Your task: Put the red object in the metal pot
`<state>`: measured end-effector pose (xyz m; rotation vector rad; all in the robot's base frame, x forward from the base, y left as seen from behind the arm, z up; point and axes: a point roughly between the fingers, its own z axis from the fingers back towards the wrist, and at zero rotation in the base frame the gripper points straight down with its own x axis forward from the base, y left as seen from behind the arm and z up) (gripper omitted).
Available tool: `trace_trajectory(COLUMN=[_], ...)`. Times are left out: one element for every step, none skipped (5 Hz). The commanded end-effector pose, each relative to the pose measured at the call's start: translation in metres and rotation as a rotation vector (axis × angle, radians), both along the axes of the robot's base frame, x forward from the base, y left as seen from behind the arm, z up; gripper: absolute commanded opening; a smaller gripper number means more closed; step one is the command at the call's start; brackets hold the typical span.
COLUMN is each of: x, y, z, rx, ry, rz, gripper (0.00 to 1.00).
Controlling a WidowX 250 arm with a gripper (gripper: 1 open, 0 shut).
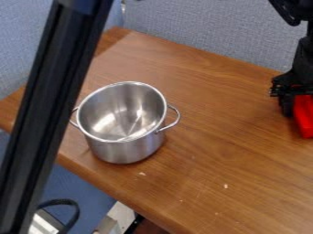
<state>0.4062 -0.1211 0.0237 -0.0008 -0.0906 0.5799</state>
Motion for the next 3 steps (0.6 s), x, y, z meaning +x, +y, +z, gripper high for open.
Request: trace_trajectory(x=[-0.011, -0.016, -0.021], y=[0.0, 0.004, 0.015], z=[0.009, 0.015, 0.016], rx=[0.016, 0.029, 0.04], ry=[0.0, 0.0, 0.004], rz=[0.005, 0.011, 0.028], gripper=[0.0, 0.0, 0.0])
